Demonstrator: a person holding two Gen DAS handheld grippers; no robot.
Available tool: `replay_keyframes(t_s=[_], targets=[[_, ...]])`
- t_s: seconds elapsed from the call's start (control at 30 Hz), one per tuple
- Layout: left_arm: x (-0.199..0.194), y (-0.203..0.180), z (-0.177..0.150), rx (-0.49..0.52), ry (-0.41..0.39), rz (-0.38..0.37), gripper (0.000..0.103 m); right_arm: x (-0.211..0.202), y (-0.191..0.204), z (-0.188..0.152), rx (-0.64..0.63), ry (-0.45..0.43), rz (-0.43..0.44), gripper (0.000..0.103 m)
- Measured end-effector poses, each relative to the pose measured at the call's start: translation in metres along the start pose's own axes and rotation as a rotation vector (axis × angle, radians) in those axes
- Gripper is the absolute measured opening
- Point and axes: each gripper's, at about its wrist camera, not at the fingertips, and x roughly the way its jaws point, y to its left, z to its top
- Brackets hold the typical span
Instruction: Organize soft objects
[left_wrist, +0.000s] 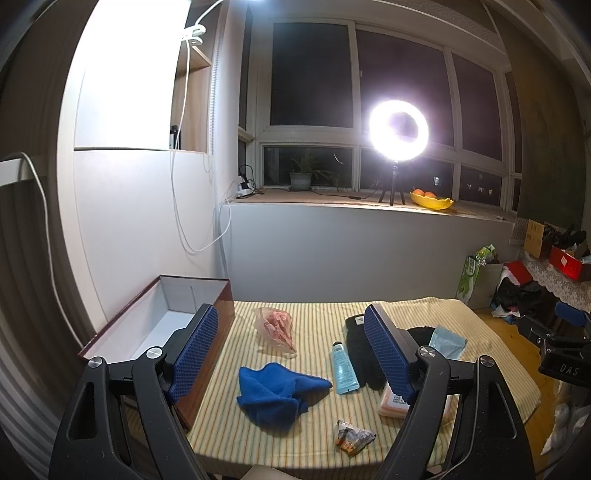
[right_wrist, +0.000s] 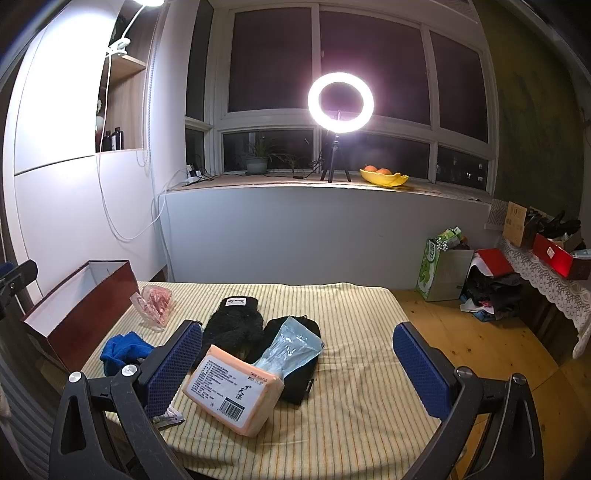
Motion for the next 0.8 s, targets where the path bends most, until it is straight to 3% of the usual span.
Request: replay_keyframes(t_s=[0.8], targets=[[-0.0001, -0.0008, 0.0002, 0.002, -0.001, -0.002, 0.081, 0.0008, 0.0027, -0.002, -0.003, 0.0, 0.002, 0.102]])
